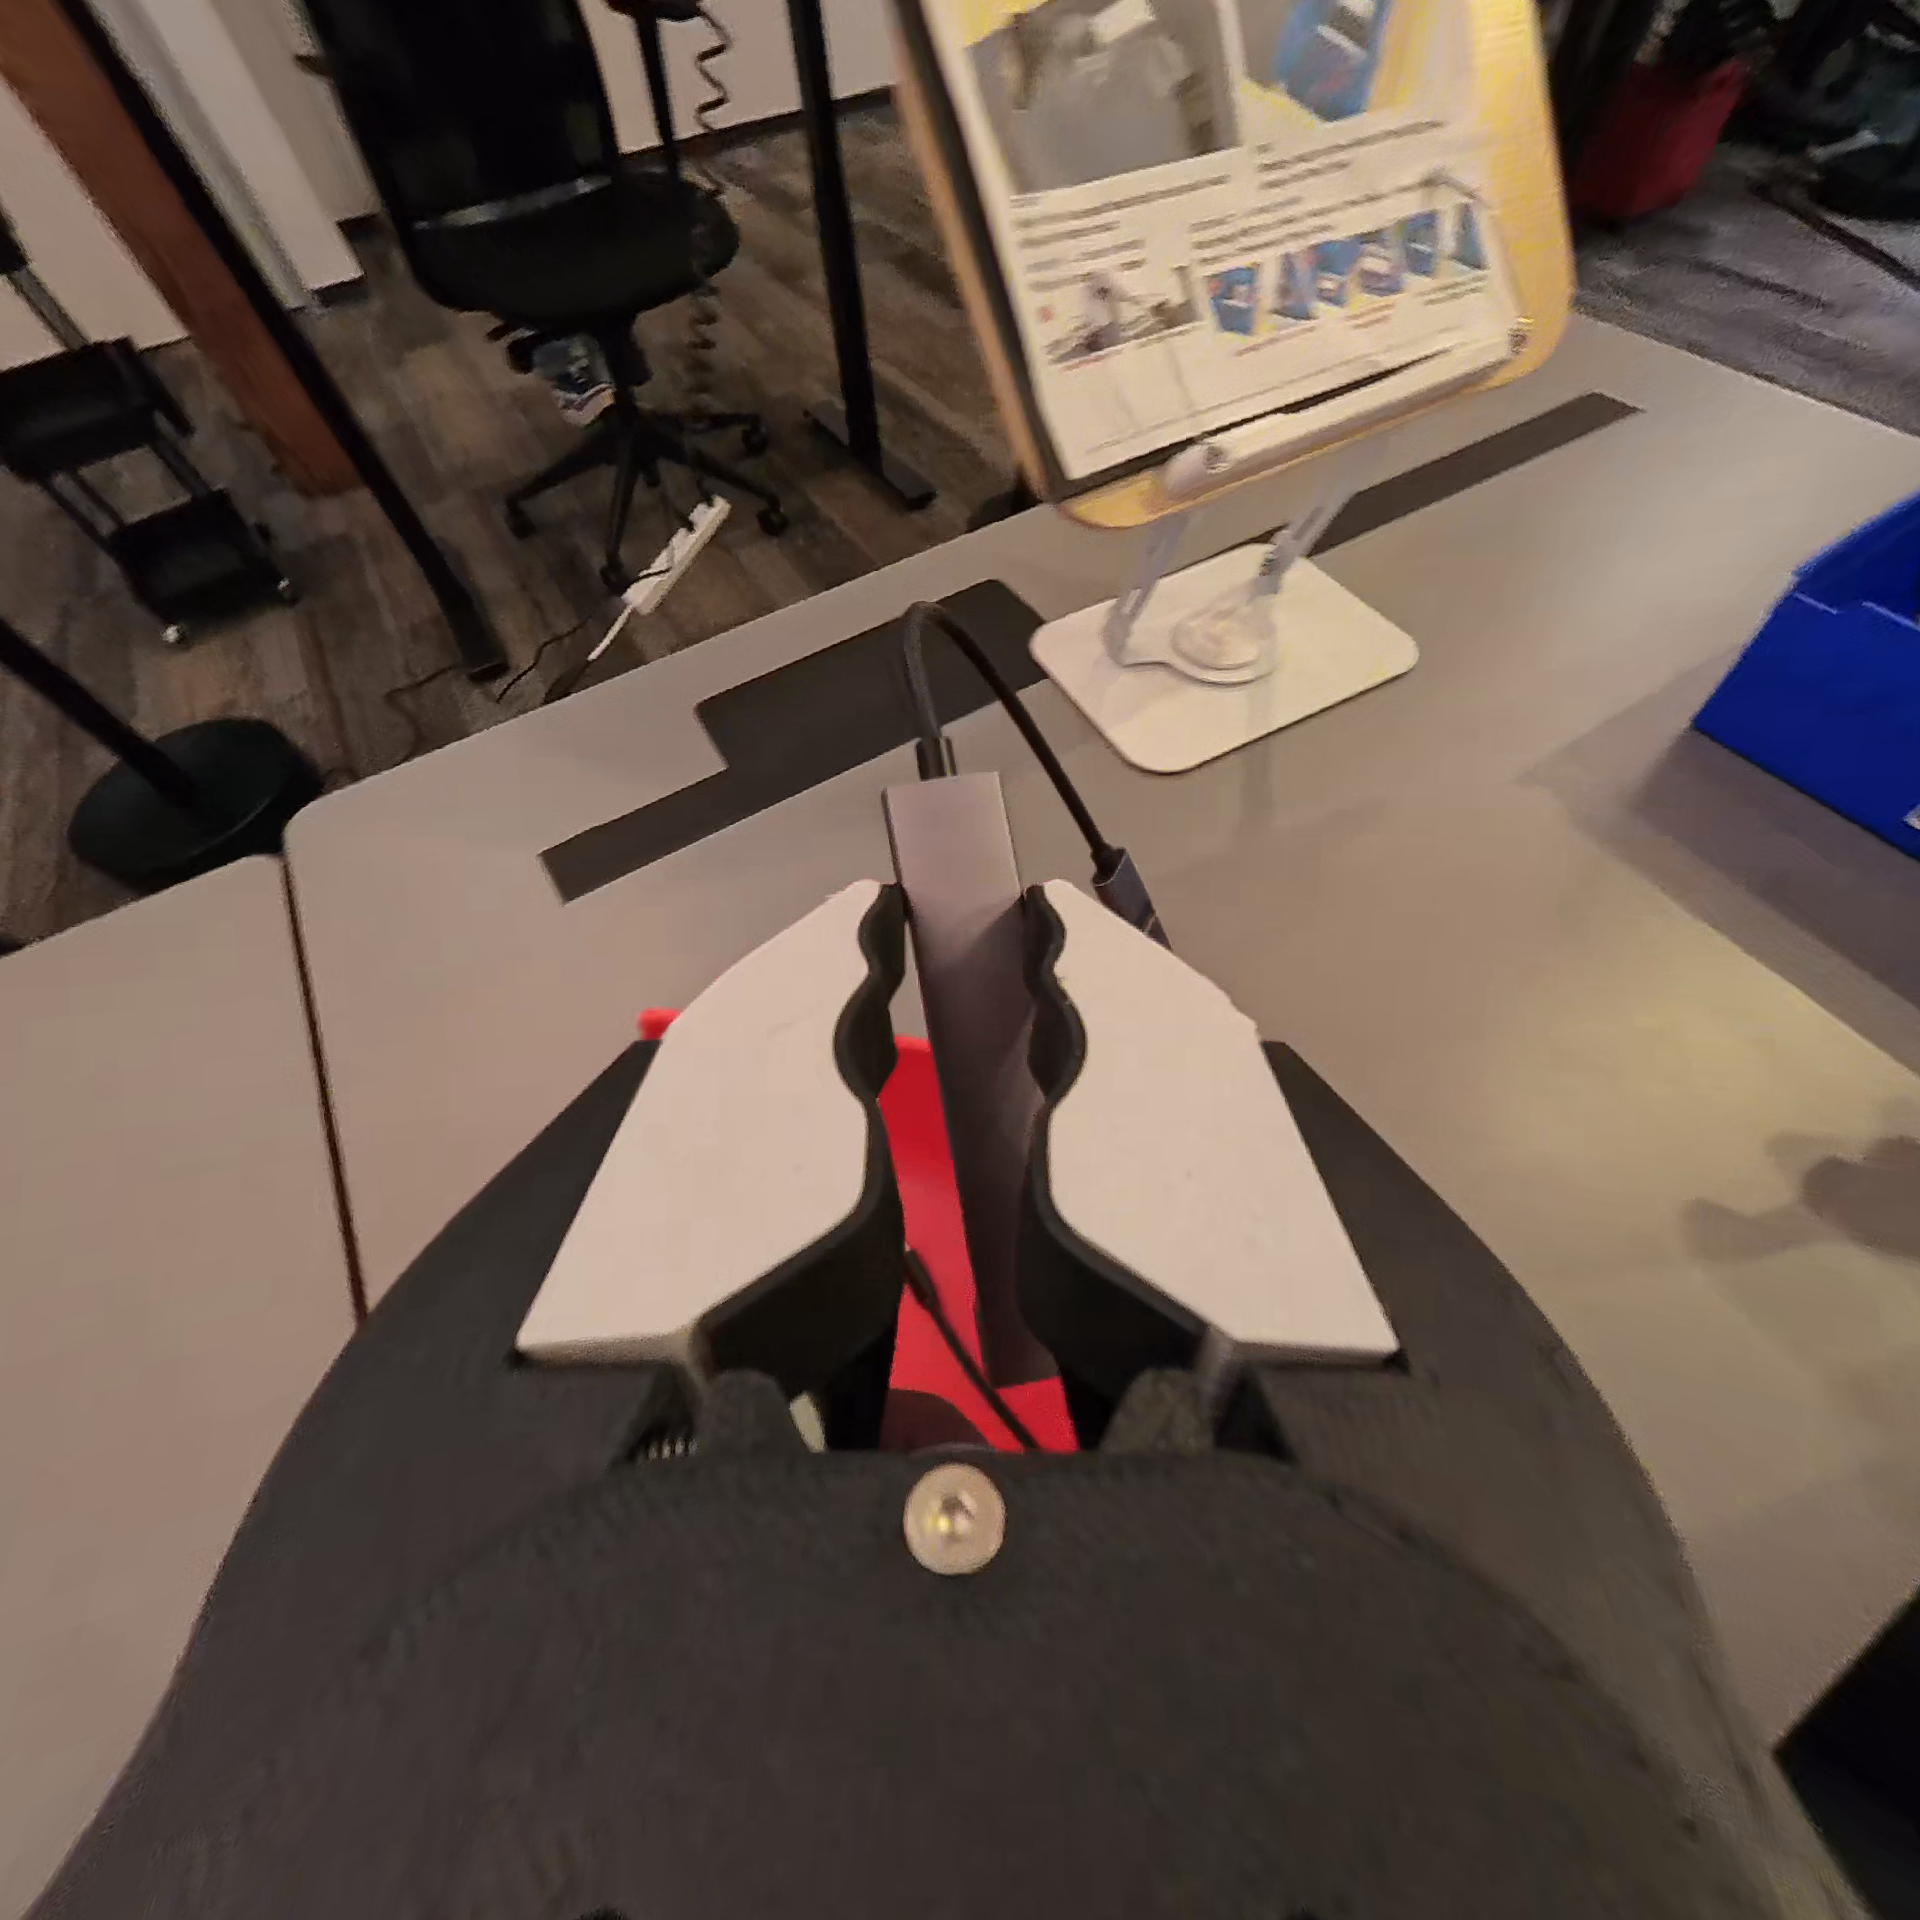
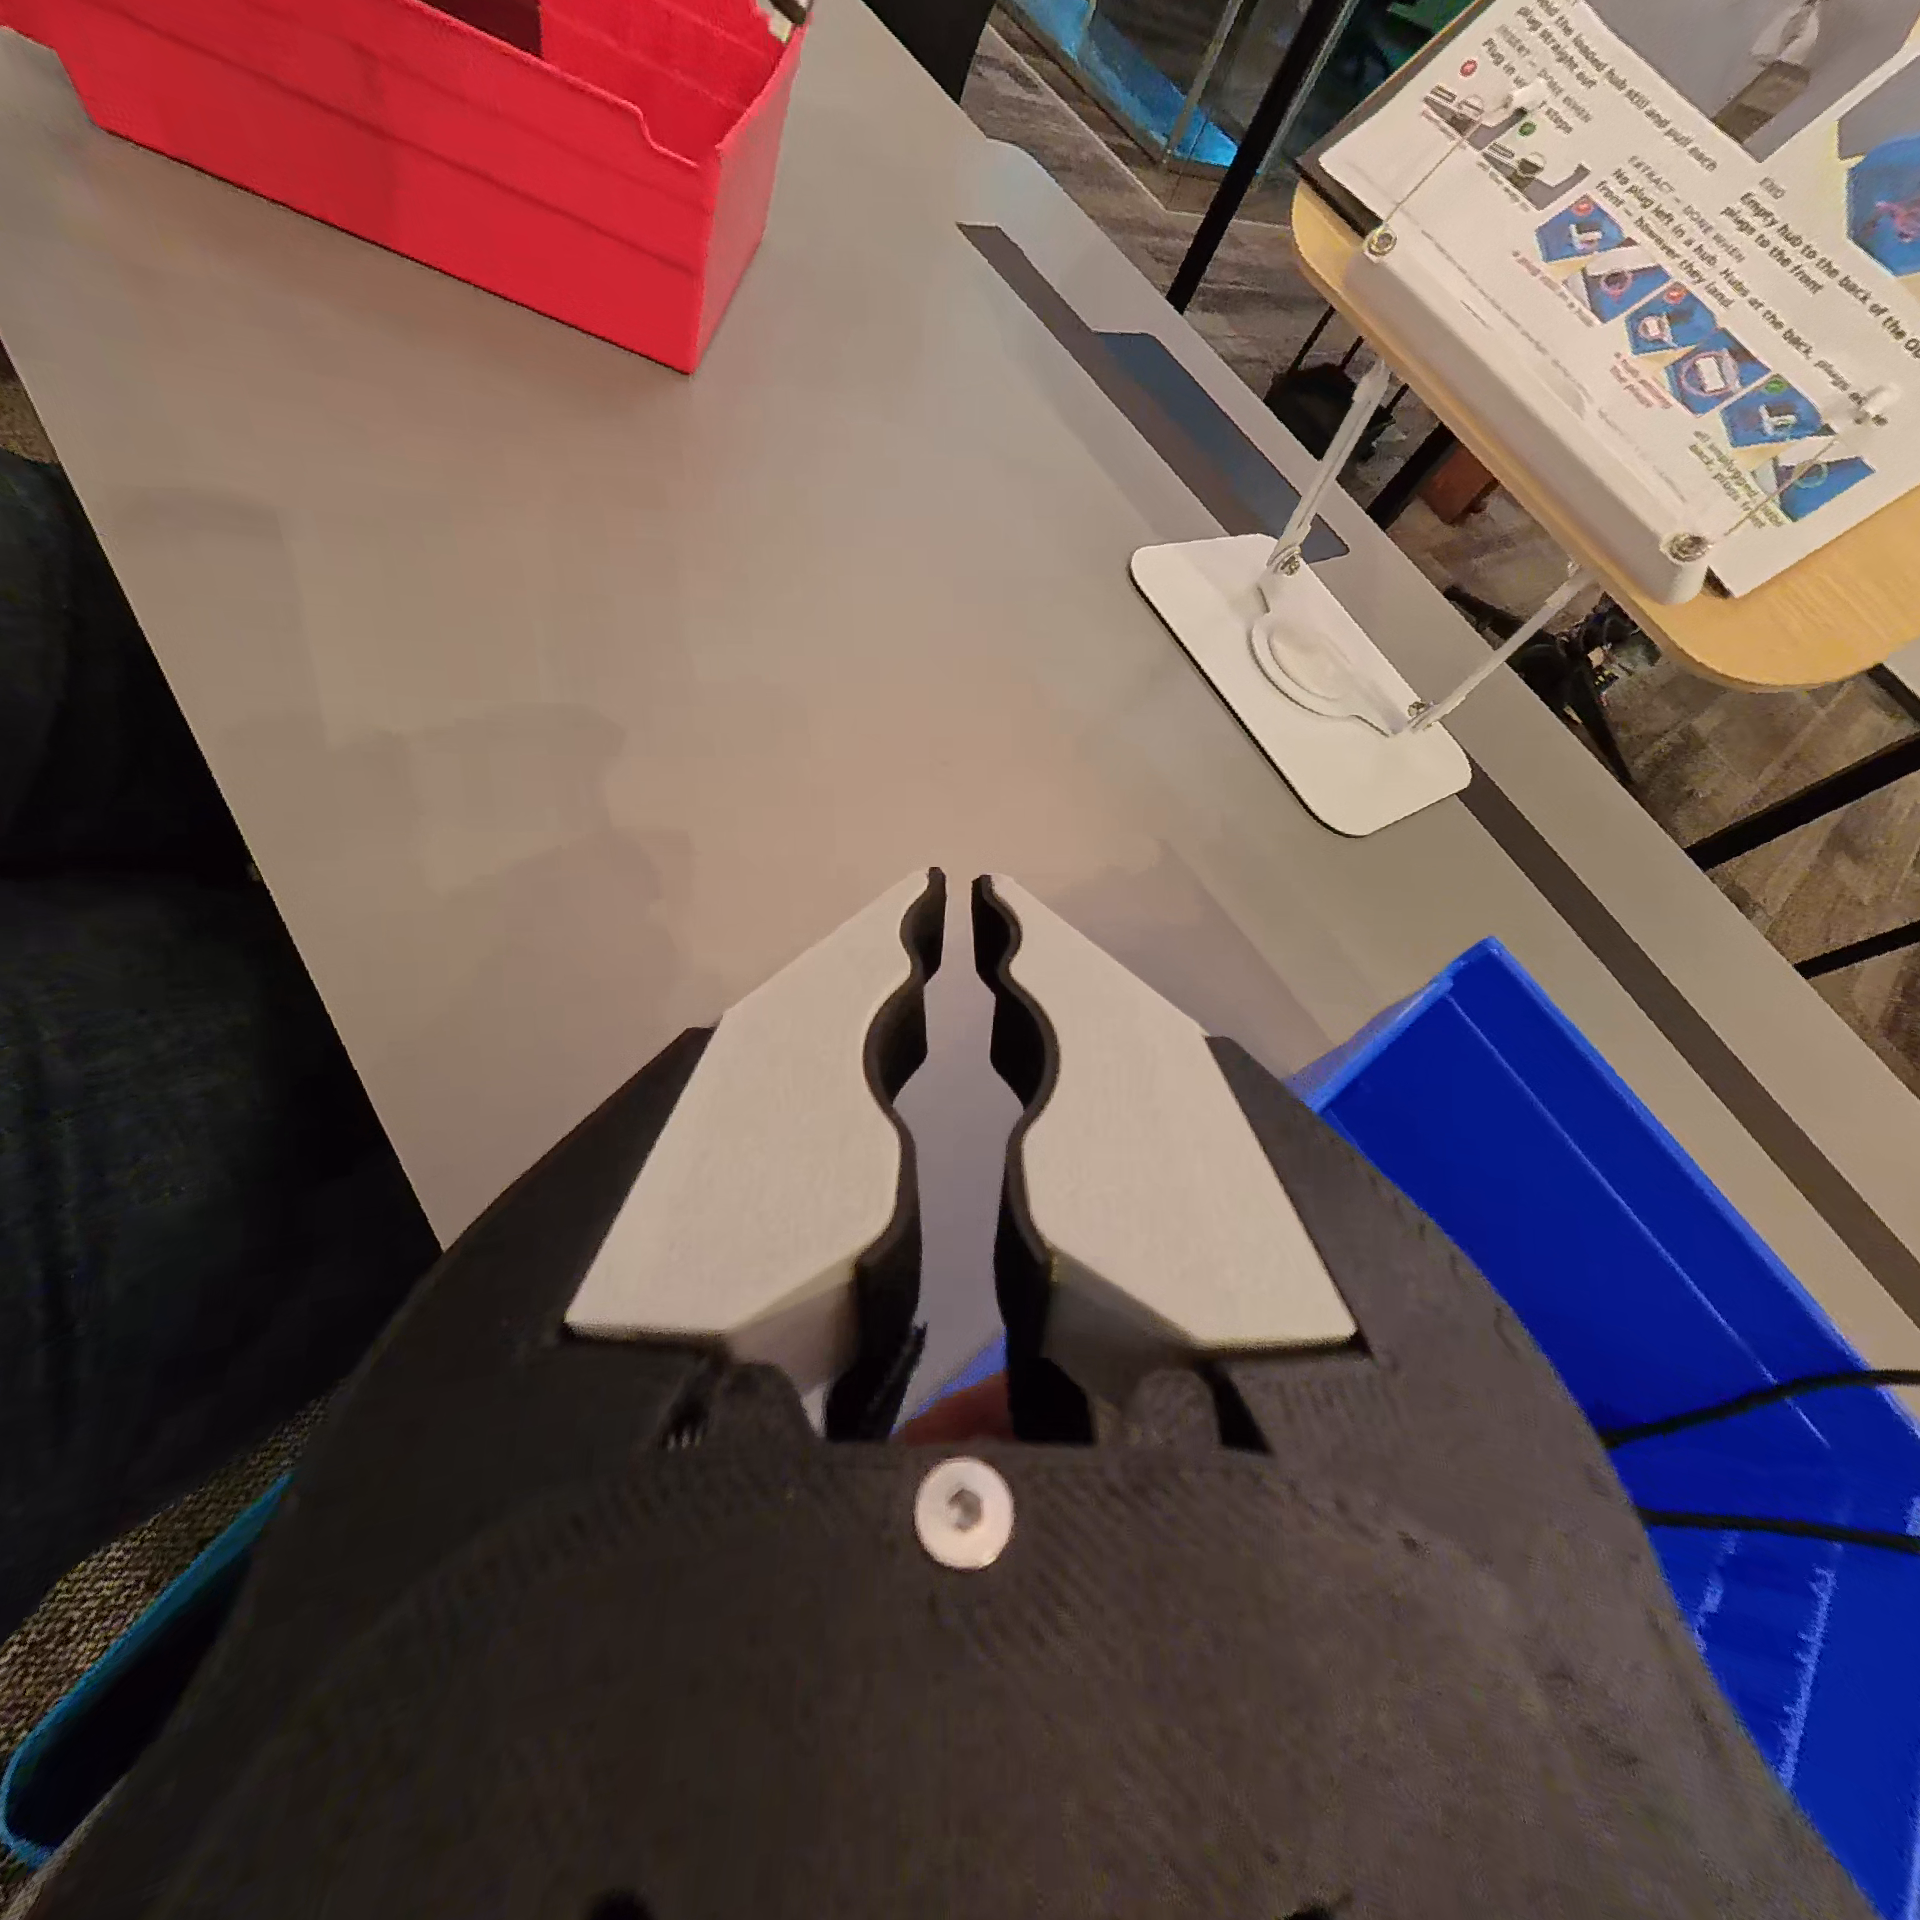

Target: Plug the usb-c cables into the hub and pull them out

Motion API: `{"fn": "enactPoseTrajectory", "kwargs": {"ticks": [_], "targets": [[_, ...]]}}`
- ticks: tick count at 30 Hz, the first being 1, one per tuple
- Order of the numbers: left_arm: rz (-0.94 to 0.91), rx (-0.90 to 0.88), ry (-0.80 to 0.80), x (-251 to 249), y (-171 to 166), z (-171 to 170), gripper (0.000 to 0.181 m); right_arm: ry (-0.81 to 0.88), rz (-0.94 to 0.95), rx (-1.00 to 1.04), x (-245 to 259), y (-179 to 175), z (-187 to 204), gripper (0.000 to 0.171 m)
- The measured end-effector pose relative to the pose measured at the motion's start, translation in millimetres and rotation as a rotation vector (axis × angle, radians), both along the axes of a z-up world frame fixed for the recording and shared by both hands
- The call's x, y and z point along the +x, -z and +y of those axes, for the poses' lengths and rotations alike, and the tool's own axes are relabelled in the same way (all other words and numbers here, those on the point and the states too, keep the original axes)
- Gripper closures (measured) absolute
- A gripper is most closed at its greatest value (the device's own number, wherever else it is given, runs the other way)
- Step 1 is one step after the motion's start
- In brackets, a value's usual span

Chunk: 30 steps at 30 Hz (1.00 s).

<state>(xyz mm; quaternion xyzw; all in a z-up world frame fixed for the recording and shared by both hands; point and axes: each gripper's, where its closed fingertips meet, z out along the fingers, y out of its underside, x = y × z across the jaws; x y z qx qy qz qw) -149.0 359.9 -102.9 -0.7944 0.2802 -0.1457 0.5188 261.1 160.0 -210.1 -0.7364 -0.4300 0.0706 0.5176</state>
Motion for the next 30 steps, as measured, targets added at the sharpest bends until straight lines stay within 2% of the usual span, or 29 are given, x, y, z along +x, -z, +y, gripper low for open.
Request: {"fn": "enactPoseTrajectory", "kwargs": {"ticks": [3, 7, 10, 15, 18, 24, 28, 30], "targets": [[0.017, -0.005, 0.098, 47.4, -1.1, -17.4, 0.160, -0.006, -0.003, -0.001, -2.9, 0.4, -1.0, 0.168], [0.030, -0.053, 0.228, 114.5, 23.0, -42.4, 0.160, -0.006, -0.005, -0.007, -2.6, 2.0, -3.3, 0.168], [0.013, -0.124, 0.318, 159.9, 54.9, -59.5, 0.160, -0.006, -0.004, -0.011, -1.5, 3.8, -5.9, 0.168], [0.019, -0.305, 0.413, 213.9, 133.9, -81.6, 0.160, -0.007, -0.001, -0.027, -0.5, 10.3, -11.3, 0.168], [0.043, -0.373, 0.432, 229.3, 173.8, -88.5, 0.160, -0.009, -0.005, -0.037, -0.6, 15.6, -14.7, 0.168], [0.173, -0.434, 0.433, 240.1, 229.6, -97.5, 0.160, -0.013, -0.011, -0.058, -2.7, 24.8, -16.9, 0.168], [0.231, -0.454, 0.436, 239.1, 252.2, -101.8, 0.159, -0.020, -0.026, -0.062, -8.0, 28.2, -17.2, 0.168], [0.247, -0.415, 0.434, 239.1, 251.7, -102.0, 0.159, -0.026, -0.027, -0.066, -10.7, 29.2, -17.6, 0.168]]}}
